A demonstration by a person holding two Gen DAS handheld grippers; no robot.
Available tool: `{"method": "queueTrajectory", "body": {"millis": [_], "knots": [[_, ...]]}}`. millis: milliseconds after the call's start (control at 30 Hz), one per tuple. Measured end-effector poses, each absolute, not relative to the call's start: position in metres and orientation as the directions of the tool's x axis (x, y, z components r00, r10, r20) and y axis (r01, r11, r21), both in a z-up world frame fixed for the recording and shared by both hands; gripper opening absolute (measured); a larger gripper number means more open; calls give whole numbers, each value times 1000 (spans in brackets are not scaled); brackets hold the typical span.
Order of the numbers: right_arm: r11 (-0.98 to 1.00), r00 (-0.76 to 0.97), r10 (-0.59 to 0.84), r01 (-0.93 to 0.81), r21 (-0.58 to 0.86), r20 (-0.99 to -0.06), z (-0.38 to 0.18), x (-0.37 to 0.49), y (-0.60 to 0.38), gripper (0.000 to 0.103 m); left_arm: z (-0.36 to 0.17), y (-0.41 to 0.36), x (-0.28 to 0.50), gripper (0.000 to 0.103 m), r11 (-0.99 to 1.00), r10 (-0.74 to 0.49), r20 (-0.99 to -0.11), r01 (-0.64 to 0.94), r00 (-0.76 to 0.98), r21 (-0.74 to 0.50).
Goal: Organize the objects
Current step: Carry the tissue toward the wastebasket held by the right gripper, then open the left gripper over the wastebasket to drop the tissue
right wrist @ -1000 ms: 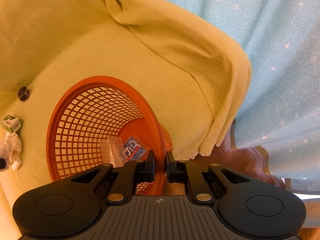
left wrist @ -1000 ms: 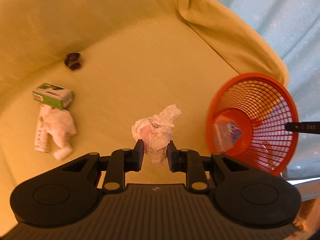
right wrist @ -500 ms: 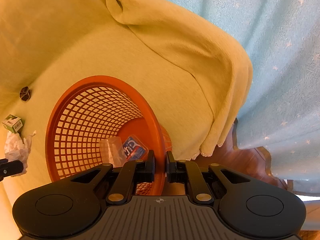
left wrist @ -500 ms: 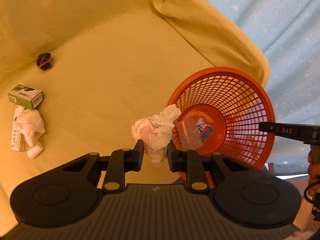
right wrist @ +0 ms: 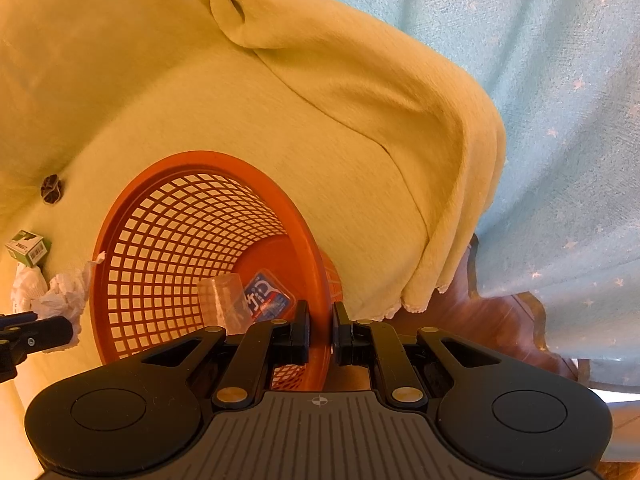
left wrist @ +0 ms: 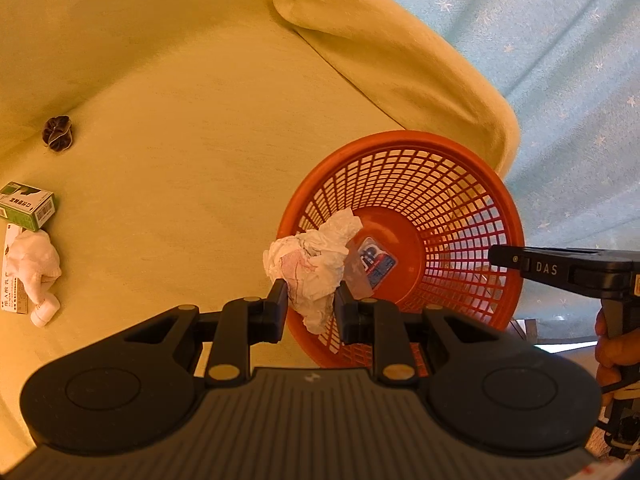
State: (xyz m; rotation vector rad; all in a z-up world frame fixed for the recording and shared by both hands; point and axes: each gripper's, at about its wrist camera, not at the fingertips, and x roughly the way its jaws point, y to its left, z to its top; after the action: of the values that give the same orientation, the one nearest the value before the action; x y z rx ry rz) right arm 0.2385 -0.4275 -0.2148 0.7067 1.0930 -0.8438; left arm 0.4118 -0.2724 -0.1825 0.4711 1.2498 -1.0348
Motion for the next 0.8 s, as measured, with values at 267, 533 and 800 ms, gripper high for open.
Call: {"method": "queueTrajectory", "body": {"millis": [267,533,800], "knots": [[509,224,-228,857,81,-948,-214,238,-428,7,-184,-280,405,21,473,-382,-923,848,-47,-239],[509,225,-226,857,82,-948,-214,239,-427,7,-175,-287,397,45,417,-452,-890,868,-61,-271],[507,218,-229,859,75,-949,-214,239,-427,7,-175,-259,420,48,462,-450,-893,851,-18,-250]]}}
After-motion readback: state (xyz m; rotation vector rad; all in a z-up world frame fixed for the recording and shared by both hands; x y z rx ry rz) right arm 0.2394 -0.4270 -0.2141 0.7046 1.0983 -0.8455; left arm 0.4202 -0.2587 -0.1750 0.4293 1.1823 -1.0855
